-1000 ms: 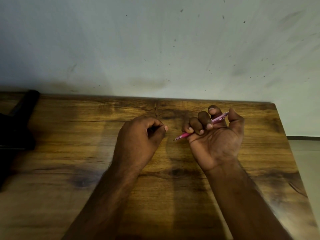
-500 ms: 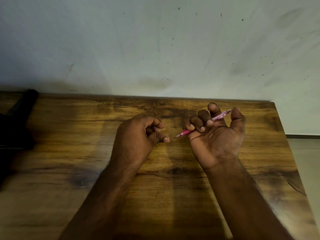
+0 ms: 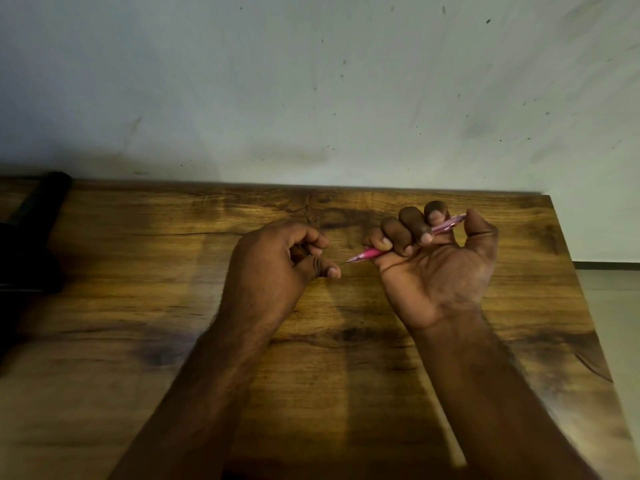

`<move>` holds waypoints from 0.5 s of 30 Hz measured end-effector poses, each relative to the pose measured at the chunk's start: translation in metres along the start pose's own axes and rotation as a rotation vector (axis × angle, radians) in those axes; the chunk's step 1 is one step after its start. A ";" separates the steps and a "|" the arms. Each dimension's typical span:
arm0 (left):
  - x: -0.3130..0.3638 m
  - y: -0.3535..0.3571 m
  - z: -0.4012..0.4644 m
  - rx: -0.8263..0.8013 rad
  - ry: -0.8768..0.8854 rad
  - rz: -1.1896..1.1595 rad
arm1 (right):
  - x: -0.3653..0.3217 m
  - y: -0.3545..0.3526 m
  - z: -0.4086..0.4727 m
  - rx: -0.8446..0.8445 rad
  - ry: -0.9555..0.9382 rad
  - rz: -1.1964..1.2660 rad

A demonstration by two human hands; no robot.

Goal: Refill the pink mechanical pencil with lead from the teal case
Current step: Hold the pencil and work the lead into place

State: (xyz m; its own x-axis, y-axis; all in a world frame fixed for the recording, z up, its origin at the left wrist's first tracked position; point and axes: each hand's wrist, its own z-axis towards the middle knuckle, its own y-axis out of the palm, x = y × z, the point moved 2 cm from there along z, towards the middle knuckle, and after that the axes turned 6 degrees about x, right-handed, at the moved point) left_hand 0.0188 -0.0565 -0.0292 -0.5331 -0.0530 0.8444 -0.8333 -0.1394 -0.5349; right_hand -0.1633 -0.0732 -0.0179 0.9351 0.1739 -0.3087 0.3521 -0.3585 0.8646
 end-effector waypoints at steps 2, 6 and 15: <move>0.000 0.000 0.000 0.000 0.008 0.005 | 0.001 0.001 -0.001 -0.002 0.004 0.002; 0.001 0.001 -0.001 -0.002 0.012 -0.003 | 0.000 0.001 -0.001 0.015 -0.013 -0.010; 0.003 0.000 -0.001 -0.014 -0.008 -0.010 | -0.001 0.001 0.000 0.045 -0.021 0.002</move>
State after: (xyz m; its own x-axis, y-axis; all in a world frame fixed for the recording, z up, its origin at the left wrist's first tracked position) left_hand 0.0170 -0.0561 -0.0266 -0.5234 -0.0590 0.8500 -0.8408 -0.1262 -0.5264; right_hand -0.1643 -0.0738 -0.0169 0.9363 0.1538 -0.3157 0.3512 -0.3994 0.8469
